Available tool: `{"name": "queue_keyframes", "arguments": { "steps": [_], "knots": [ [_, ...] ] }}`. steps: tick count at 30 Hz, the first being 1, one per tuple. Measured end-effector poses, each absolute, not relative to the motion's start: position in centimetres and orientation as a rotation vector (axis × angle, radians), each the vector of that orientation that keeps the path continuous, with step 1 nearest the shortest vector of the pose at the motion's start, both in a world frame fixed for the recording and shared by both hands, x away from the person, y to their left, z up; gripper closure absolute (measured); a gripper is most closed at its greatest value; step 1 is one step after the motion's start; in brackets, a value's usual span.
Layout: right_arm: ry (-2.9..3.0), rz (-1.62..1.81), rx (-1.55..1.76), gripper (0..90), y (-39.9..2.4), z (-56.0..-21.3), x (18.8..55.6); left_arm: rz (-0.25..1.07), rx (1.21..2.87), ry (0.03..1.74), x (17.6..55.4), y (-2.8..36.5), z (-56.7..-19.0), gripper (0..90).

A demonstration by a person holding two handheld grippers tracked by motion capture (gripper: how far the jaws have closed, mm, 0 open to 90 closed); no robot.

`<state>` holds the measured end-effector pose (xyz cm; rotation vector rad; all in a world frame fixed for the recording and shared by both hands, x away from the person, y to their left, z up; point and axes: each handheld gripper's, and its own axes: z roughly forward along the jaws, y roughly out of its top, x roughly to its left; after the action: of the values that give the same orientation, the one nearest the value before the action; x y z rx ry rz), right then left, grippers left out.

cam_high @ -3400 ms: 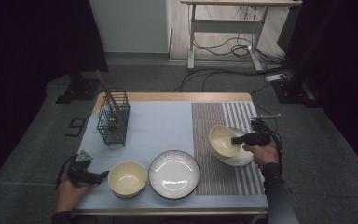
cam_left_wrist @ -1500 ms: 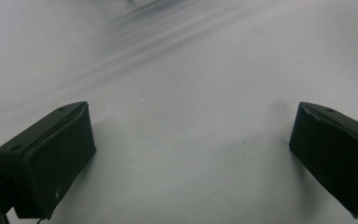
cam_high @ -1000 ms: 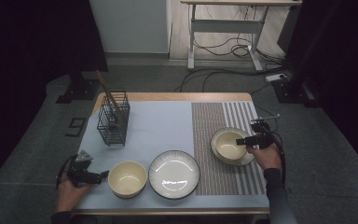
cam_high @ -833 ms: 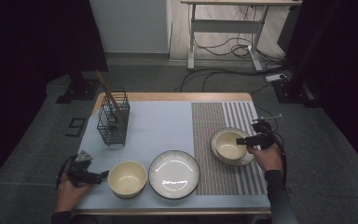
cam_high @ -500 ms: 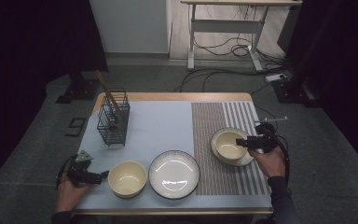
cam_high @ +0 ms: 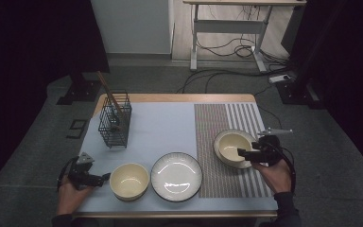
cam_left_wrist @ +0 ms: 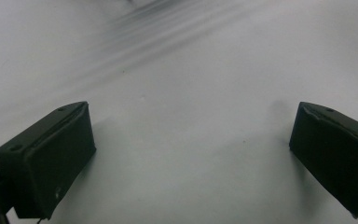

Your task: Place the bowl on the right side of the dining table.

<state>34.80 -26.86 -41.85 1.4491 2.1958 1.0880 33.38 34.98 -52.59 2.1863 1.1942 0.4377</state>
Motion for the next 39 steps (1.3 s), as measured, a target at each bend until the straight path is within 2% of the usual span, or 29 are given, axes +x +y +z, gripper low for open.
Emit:
{"name": "queue_keyframes", "arguments": {
  "steps": [6, 15, 27, 39],
  "knots": [
    [2.182, 1.087, 1.426, 25.2, -26.9, -42.7, 33.4, 0.438, 2.186, 1.194, 33.4, 35.0, -52.6, 0.0],
    [2.225, 1.032, 1.39, 16.0, -26.8, -44.5, 32.0, 0.438, 2.187, 1.194, 33.4, 35.0, -52.6, 0.0],
    [2.293, 0.823, 1.397, 4.8, -26.9, -48.4, 31.4, 0.437, 2.187, 1.194, 33.4, 35.0, -52.6, 0.0],
    [2.378, 0.673, 1.418, 7.0, -26.9, -51.2, 31.8, 0.437, 2.188, 1.194, 33.4, 35.0, -52.6, 0.0]
  ]
}}
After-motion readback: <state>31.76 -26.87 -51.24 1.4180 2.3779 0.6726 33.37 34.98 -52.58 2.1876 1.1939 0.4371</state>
